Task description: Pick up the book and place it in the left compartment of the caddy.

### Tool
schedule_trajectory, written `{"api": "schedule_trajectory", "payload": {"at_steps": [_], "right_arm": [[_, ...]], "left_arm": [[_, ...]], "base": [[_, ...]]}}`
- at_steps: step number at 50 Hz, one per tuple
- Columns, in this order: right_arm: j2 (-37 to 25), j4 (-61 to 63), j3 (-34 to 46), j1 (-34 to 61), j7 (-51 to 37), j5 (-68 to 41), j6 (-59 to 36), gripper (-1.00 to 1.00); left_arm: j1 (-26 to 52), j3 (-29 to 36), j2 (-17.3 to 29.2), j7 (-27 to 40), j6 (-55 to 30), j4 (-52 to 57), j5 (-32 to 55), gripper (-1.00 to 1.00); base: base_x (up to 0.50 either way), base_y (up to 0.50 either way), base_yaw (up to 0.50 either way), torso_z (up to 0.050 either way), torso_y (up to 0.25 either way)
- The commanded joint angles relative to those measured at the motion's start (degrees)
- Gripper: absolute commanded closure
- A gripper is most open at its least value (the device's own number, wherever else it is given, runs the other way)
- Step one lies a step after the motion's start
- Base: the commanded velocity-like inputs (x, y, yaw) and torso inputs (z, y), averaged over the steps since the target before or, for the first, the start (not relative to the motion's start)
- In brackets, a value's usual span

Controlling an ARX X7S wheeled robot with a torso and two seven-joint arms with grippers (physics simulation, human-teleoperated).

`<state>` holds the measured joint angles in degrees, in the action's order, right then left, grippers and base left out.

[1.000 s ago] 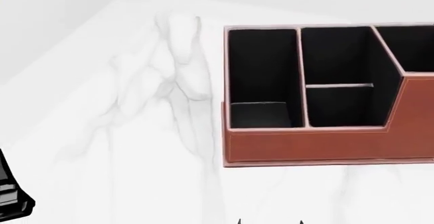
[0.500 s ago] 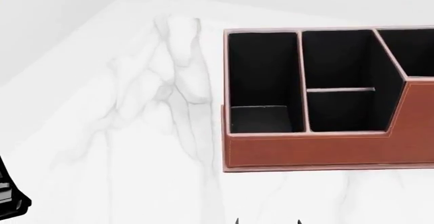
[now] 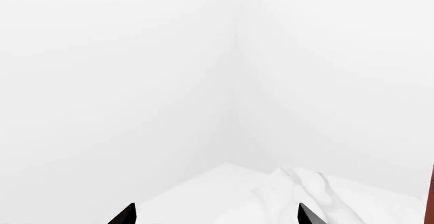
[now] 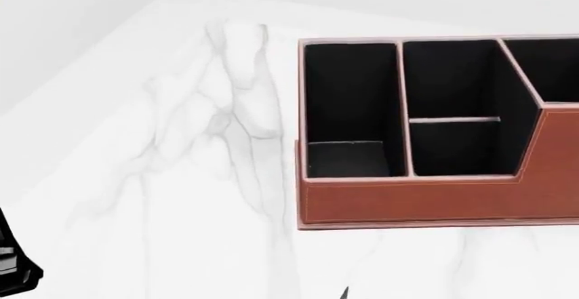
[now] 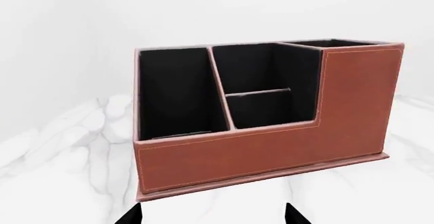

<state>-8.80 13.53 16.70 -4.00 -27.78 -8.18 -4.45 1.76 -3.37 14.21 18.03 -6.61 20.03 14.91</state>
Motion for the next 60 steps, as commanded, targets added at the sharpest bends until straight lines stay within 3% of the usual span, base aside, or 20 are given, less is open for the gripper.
{"api": "schedule_trajectory", "payload": {"at_steps": [1,17,25,30,41,48,60], "right_arm": [[0.69,1.78,2.17,-1.12,-2.83,9.33,-0.37,-1.0],[1.45,1.33,0.84,-0.72,-4.12,5.81,1.57,-1.0],[7.28,-0.2,-5.95,-3.06,-20.54,9.69,9.69,-1.0],[7.75,-2.02,-6.41,-3.71,-27.63,10.35,14.75,-1.0],[7.32,1.39,-5.59,-5.06,-38.6,15.74,10.33,-1.0],[6.17,0.68,-5.09,-5.2,-40.04,13.12,12.11,-1.0],[6.81,-10.9,-4.76,-0.95,-39.97,4.61,20.02,-1.0]], "left_arm": [[-1.92,-1.07,-0.86,-2.07,-0.12,2.18,-0.71,-1.0],[-1.76,-0.79,-0.52,-1.57,-0.04,2.11,-0.44,-1.0],[-1.37,-0.34,-0.37,-1.39,-0.28,1.93,-0.4,-1.0],[-1.29,-0.23,-0.25,-1.27,-0.4,2.06,-0.23,-1.0],[-1.1,0.36,0.01,-1.18,-0.67,2.28,0.02,-1.0],[-1.44,0.7,0.16,-1.09,-0.44,2.7,-0.05,-1.0],[-2.22,1.19,0.39,-0.93,0.13,3.54,-0.12,-1.0]], "base": [[0.08,0.03,0.0,0.0,0.0],[0.26,0.08,0.0,0.0,0.001],[0.0,0.0,0.0,0.0,0.0],[0.0,0.0,0.0,0.0,0.0],[0.0,0.0,0.0,0.0,0.0],[0.0,0.0,0.0,0.0,0.0],[0.0,0.0,0.0,0.0,0.0]]}}
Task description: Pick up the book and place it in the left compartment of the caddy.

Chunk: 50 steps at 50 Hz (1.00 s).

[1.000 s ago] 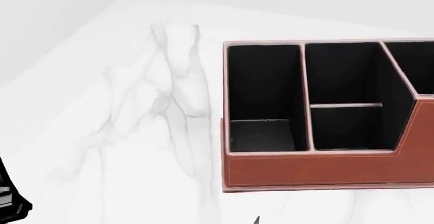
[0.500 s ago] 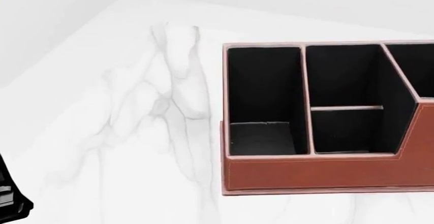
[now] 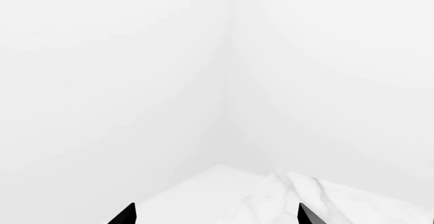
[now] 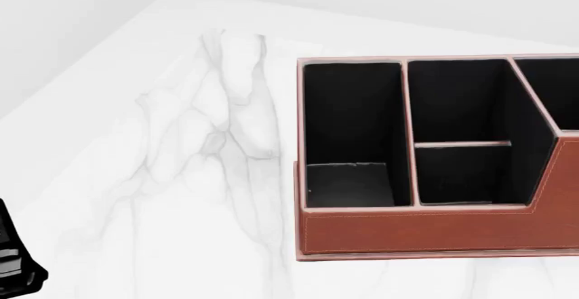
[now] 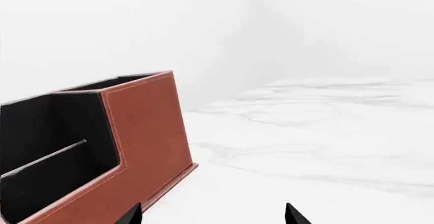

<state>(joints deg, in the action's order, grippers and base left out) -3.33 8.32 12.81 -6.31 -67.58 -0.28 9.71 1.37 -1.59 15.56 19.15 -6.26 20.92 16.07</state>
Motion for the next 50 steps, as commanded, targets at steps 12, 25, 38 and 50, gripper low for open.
{"api": "schedule_trajectory", "payload": {"at_steps": [12,25,38,50], "right_arm": [[0.37,-10.61,0.69,3.65,1.38,-9.46,6.64,-1.0],[0.08,-12.76,0.93,4.93,-0.14,-12.24,5.53,-1.0],[0.01,-15.01,1.34,5.87,-1.01,-15.0,5.89,-1.0],[0.11,-17.79,2.21,7.28,-1.02,-17.59,5.38,-1.0]], "left_arm": [[-2.51,0.42,-0.76,-2.06,0.24,3.22,-1.61,-1.0],[-2.53,0.56,-0.46,-1.66,0.06,3.59,-1.27,-1.0],[-2.44,0.47,-0.16,-1.3,-0.09,3.72,-0.71,-1.0],[-2.53,0.76,0.04,-1.05,0.34,3.6,-0.92,-1.0]], "base": [[0.0,0.0,0.0,0.0,0.0],[0.0,0.0,0.0,0.0,0.0],[0.0,0.0,0.0,0.0,0.0],[0.0,0.0,0.0,0.0,0.0]]}}
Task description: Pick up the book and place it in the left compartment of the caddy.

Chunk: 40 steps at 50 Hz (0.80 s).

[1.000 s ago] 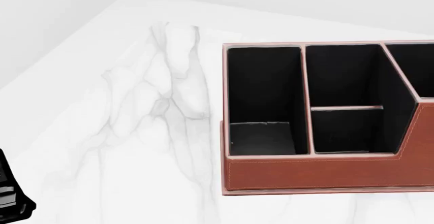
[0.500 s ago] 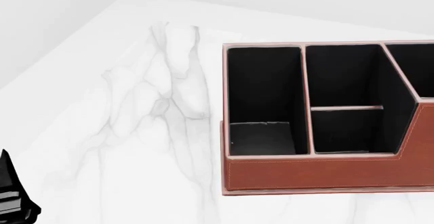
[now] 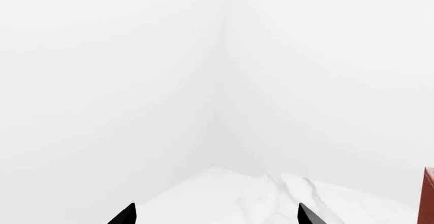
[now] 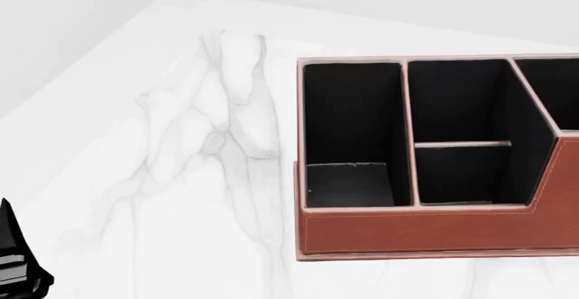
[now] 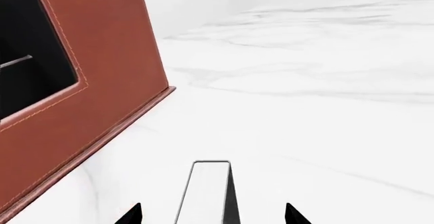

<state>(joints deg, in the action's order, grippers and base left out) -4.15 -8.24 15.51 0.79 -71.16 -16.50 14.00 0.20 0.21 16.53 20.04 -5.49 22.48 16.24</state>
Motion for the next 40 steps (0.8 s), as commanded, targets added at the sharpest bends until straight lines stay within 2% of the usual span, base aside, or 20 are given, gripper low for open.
{"api": "schedule_trajectory", "payload": {"at_steps": [1,23,24,32,40], "right_arm": [[0.92,-1.48,-0.37,0.29,2.78,-1.69,1.26,-1.0],[0.8,-5.25,2.24,1.79,3.78,-4.4,3.77,-1.0],[0.71,-5.08,2.46,1.72,3.7,-4.1,4.02,1.0],[-0.14,-1.81,3.39,0.4,-0.01,-0.45,3.95,1.0],[-2.3,8.21,7.14,-2.3,-6.02,12.05,-0.86,1.0]], "left_arm": [[-1.38,-1.07,-0.89,-1.98,-0.38,2.06,-0.98,-1.0],[-1.59,-0.9,-0.51,-1.5,-0.14,1.96,-0.59,-1.0],[-1.61,-0.92,-0.47,-1.49,-0.16,2.03,-0.53,-1.0],[-1.54,-0.71,-0.31,-1.37,-0.15,1.97,-0.47,-1.0],[-1.56,-0.46,-0.17,-1.22,0.0,2.0,-0.55,-1.0]], "base": [[0.0,0.0,0.0,0.0,0.0],[0.0,0.0,0.0,0.0,0.0],[0.0,0.0,0.0,0.0,0.0],[0.0,0.0,0.0,0.0,0.0],[0.0,0.0,0.0,0.0,0.001]]}}
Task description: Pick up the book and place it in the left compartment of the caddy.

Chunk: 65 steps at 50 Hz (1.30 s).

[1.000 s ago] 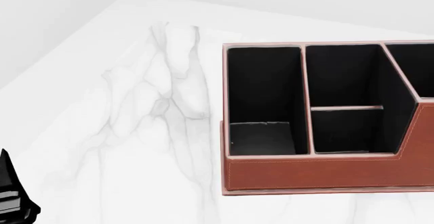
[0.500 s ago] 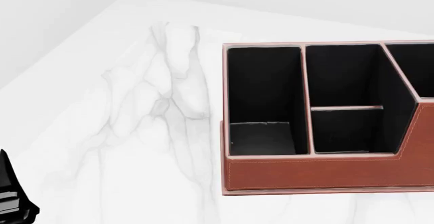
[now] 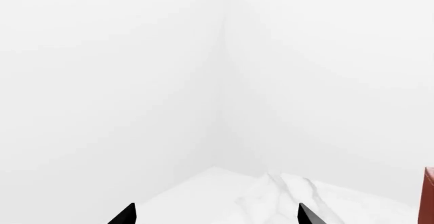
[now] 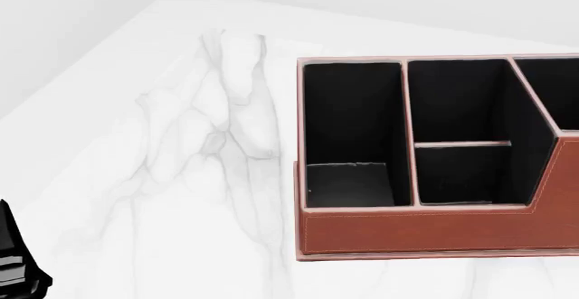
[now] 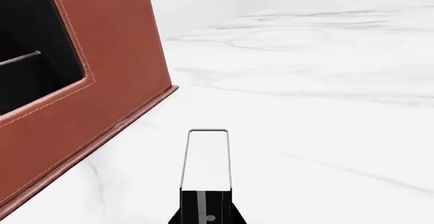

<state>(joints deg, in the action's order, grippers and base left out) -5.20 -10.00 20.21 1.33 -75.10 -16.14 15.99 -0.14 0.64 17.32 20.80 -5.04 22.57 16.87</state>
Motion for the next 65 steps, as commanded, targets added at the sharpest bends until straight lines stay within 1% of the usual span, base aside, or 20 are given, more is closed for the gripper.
{"api": "schedule_trajectory", "payload": {"at_steps": [1,3,7,11,17,19,20,25,27,29,30,33,34,38,40,43,50,52,57,65], "right_arm": [[-1.56,10.95,2.84,-3.16,-2.26,12.7,-3.21,1.0],[-2.63,14.07,4.38,-3.84,-1.59,14.78,-4.61,1.0],[-5.38,17.73,7.22,-3.66,3.58,13.77,-6.14,1.0],[-10.14,25.22,9.58,-5.76,8.35,13.28,-6.84,1.0],[-14.96,30.41,10.6,-5.99,14.19,9.2,-7.88,1.0],[-16.4,33.86,11.19,-4.52,15.84,7.59,-13.49,1.0],[-17.2,34.92,12.11,-3.93,16.75,9.09,-13.82,1.0],[-19.42,41.54,13.75,-0.01,20.82,5.84,-24.58,1.0],[-20.15,44.6,14.52,3.23,22.86,2.9,-33.28,1.0],[-20.39,45.39,14.46,4.3,24.13,1.38,-34.46,1.0],[-20.65,46.42,14.7,6.09,24.32,0.36,-39.29,1.0],[-20.32,46.31,13.62,8.19,24.29,-2.21,-44.19,1.0],[-20.69,46.14,13.71,8.28,25.22,-1.96,-42.54,1.0],[-21.02,46.44,12.89,10.1,26.15,-4.22,-45.43,1.0],[-21.51,46.07,12.66,10.71,29.31,-5.79,-42.65,1.0],[-21.36,45.75,12.59,12.4,29.53,-6.54,-44.78,1.0],[-21.15,50.19,12.87,18.99,28.34,-10.22,-57.33,1.0],[-20.63,52.22,12.28,22.01,27.83,-12.87,-62.91,1.0],[-19.31,53.33,8.68,27.44,27.97,-18.83,-69.87,1.0],[-18.79,49.54,3.52,34.26,30.61,-24.7,-73.92,1.0]], "left_arm": [[-1.28,-0.86,-0.91,-2.01,-0.44,2.0,-1.12,-1.0],[-1.41,-0.74,-0.84,-2.02,-0.4,2.2,-1.18,-1.0],[-1.34,-0.67,-0.78,-1.9,-0.42,2.04,-1.17,-1.0],[-1.95,-0.05,-0.82,-1.8,0.21,2.36,-2.01,-1.0],[-2.12,0.21,-0.59,-1.66,-0.08,2.92,-2.13,-1.0],[-2.42,-0.34,-0.33,-1.53,-0.51,3.74,-1.41,-1.0],[-2.52,-0.51,-0.25,-1.46,-0.62,4.04,-1.2,-1.0],[-2.91,-1.47,0.07,-1.29,-1.05,4.95,0.19,-1.0],[-3.43,-1.97,0.23,-1.16,-1.2,5.93,0.88,-1.0],[-3.5,-2.14,0.24,-1.12,-1.18,6.08,1.21,-1.0],[-3.28,-2.19,0.2,-1.04,-1.28,5.97,1.37,-1.0],[-2.84,-2.05,0.03,-0.91,-1.41,5.39,1.5,-1.0],[-2.81,-2.0,0.0,-0.84,-1.41,5.37,1.44,-1.0],[-2.7,-1.87,-0.12,-0.74,-1.33,5.24,1.55,-1.0],[-2.49,-1.57,-0.26,-0.72,-1.1,4.71,1.27,-1.0],[-2.15,-1.56,-0.32,-0.75,-1.04,4.1,1.48,-1.0],[-2.02,-1.62,-0.29,-0.79,-0.78,3.61,1.88,-1.0],[-1.93,-1.8,-0.27,-0.77,-0.8,3.42,2.22,-1.0],[-2.53,-2.6,-0.06,-0.75,-0.57,3.91,3.26,-1.0],[-2.5,-3.18,-0.08,-0.65,-0.17,3.51,4.17,-1.0]], "base": [[0.0,0.0,0.0,0.0,0.0],[0.0,0.0,0.0,0.0,0.0],[0.0,0.0,0.0,0.0,0.003],[0.0,0.0,0.0,0.0,0.0],[0.0,0.0,0.0,0.0,0.002],[0.0,0.0,0.0,0.0,0.0],[0.0,0.0,0.0,0.0,0.0],[0.0,0.0,0.0,0.0,0.0],[0.0,0.0,0.0,0.0,0.005],[0.0,0.0,0.0,0.0,0.0],[0.0,0.0,0.0,0.0,0.0],[0.0,0.0,0.0,0.0,0.0],[0.0,0.0,0.0,0.0,0.0],[0.0,0.0,0.0,0.0,0.003],[0.0,0.0,0.0,0.0,0.0],[0.0,0.0,0.0,0.0,0.0],[0.0,0.0,0.0,0.0,0.001],[0.0,0.0,0.0,0.0,0.0],[0.0,0.0,0.0,0.0,0.002],[0.0,0.0,0.0,0.0,0.001]]}}
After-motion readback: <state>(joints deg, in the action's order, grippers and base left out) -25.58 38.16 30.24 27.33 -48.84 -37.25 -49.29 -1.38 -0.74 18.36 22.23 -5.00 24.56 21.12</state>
